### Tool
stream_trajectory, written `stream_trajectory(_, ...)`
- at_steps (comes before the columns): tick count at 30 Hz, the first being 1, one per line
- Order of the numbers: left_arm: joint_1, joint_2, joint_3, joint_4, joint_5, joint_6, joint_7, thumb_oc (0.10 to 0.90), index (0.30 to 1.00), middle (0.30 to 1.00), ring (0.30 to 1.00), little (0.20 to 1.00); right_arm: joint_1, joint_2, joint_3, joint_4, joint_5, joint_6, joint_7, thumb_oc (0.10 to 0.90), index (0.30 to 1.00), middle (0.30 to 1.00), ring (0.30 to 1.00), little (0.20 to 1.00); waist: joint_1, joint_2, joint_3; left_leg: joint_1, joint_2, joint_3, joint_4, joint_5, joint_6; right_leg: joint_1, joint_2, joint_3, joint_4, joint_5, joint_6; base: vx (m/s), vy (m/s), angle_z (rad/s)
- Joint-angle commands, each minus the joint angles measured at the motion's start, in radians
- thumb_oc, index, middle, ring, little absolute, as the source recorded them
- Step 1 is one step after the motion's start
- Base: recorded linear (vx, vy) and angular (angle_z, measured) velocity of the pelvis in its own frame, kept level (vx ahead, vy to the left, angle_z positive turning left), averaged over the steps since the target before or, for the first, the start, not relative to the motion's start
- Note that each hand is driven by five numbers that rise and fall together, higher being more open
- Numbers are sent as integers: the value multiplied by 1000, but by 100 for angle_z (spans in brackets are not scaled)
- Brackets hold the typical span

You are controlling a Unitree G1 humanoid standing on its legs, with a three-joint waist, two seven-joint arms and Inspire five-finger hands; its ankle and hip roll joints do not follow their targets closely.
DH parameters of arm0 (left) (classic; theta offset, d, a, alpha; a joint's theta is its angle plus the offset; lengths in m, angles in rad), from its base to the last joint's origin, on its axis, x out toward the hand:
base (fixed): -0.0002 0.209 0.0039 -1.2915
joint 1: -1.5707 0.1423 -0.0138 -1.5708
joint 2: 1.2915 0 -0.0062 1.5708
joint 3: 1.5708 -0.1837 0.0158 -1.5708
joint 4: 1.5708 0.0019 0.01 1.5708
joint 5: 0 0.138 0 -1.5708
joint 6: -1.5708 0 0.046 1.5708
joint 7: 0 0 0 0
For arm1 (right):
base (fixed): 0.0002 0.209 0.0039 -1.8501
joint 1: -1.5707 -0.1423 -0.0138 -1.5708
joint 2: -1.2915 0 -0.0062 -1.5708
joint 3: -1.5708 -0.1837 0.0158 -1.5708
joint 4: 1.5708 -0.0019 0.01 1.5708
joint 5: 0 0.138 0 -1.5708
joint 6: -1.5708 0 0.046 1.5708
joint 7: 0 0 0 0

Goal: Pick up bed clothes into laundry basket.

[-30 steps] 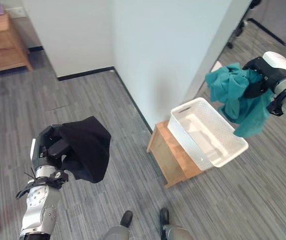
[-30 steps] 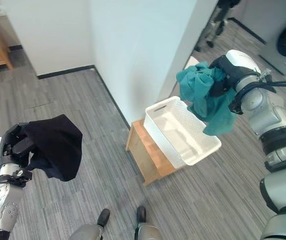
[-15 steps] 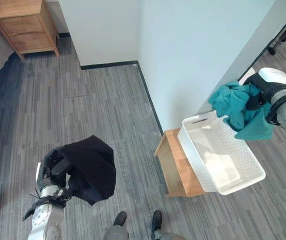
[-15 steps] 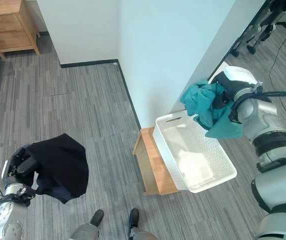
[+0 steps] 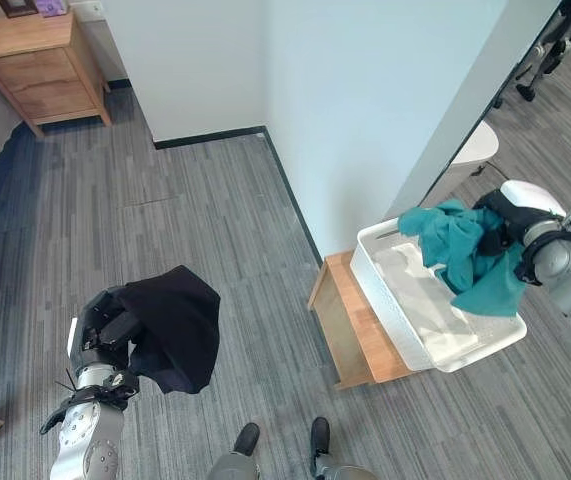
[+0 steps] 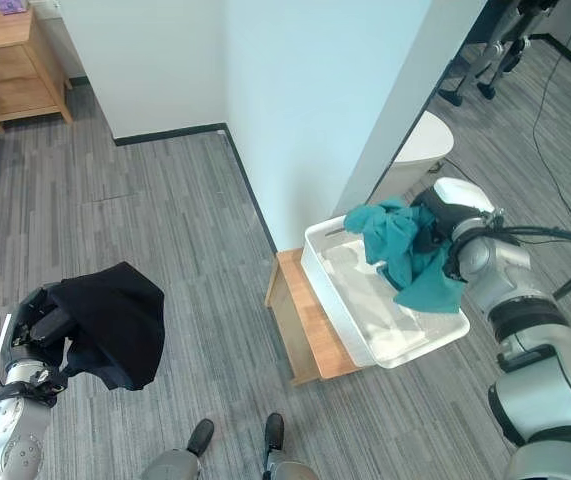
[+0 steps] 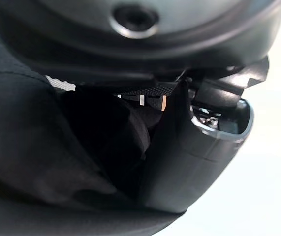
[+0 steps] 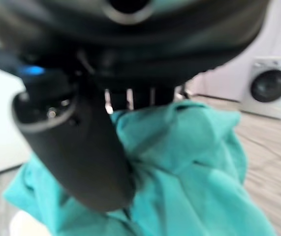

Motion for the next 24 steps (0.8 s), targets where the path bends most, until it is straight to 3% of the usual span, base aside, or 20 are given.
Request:
stream_trajectory(1,-39,79,11,-130,11,-108,-22,400,300,300,300,300,-123,-56,3,58,-2,4,-89,400,300,300,300,300,-13,3,-128,1,5,-2,-17,10,0,1,-38,3,8,-57,61,9,-8,-6)
stream_trajectory(13,-60,75,-7,-140,15,-113,-4,400,300,300,300,300,-176,9,24,92,54,10,-96,400,300,300,300,300,-9,30,-114,-37,0,-6,-26,27,-4,-22,-38,-5,3,-63,57,3,-5,2)
stream_trajectory(22,-65,58,-15,-139,21,-110,5,400,300,300,300,300,-161,67,41,13,57,13,-61,400,300,300,300,300,-12,27,-108,-35,0,0,-27,21,-2,-17,-36,0,3,-71,55,2,0,0)
stream_trajectory(23,-66,61,-15,-138,22,-110,6,400,300,300,300,300,-167,78,51,51,57,19,-53,761,841,841,841,841,-10,26,-106,-35,0,1,-26,21,-1,-17,-35,1,3,-70,55,0,0,0)
stream_trajectory(24,-65,61,-14,-139,20,-110,7,400,300,300,300,300,-182,88,58,80,61,20,-54,761,841,841,841,841,-9,25,-105,-36,0,2,-27,21,0,-18,-34,4,3,-70,54,0,0,0)
